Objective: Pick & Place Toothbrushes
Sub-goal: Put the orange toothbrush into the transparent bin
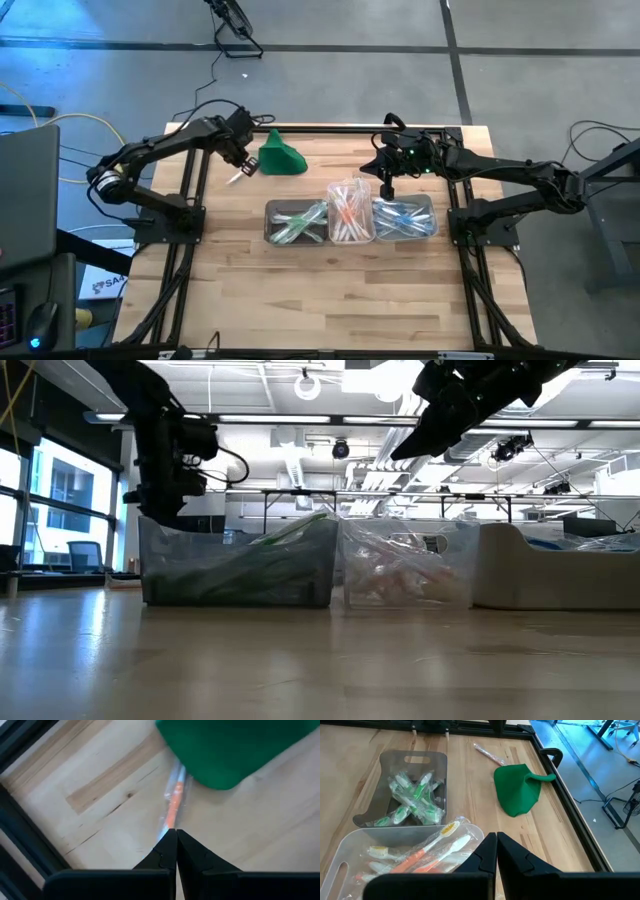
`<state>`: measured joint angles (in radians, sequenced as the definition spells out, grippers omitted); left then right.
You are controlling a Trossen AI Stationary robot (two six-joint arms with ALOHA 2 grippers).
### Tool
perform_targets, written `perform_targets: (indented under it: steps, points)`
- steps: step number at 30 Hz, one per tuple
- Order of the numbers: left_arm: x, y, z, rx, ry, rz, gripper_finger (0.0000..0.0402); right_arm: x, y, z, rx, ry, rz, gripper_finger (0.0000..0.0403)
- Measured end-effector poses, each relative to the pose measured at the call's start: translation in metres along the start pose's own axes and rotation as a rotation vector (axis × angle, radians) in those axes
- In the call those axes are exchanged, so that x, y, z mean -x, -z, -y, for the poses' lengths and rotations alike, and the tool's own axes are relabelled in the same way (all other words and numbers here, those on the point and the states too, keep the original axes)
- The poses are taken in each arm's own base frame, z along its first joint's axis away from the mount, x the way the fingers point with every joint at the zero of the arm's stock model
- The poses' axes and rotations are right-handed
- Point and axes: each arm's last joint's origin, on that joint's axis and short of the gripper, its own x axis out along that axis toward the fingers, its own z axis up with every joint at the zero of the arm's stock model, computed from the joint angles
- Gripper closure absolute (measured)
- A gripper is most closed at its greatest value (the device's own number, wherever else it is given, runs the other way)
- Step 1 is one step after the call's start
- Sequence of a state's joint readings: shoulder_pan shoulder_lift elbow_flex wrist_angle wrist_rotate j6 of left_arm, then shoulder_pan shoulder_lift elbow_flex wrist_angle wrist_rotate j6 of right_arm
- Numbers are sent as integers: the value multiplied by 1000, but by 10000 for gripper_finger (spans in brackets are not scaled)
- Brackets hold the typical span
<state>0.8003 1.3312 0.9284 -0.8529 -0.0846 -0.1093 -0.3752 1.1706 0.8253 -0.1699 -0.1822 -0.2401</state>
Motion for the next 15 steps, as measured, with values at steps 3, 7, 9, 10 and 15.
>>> perform_targets:
  steps: [3,7,9,10,15]
  points:
    - [-3,1,-5,19,-9,1,401,0,0,0,0,0,0,398]
    - [-3,1,-6,-6,-11,3,390,0,0,0,0,0,0,398]
    - [-3,0,-6,-22,-10,6,371,0,0,0,0,0,0,398]
    - [-3,0,-6,-30,-11,5,359,0,0,0,0,0,0,398]
    - [-3,-1,-6,-31,-23,16,298,0,0,0,0,0,0,398]
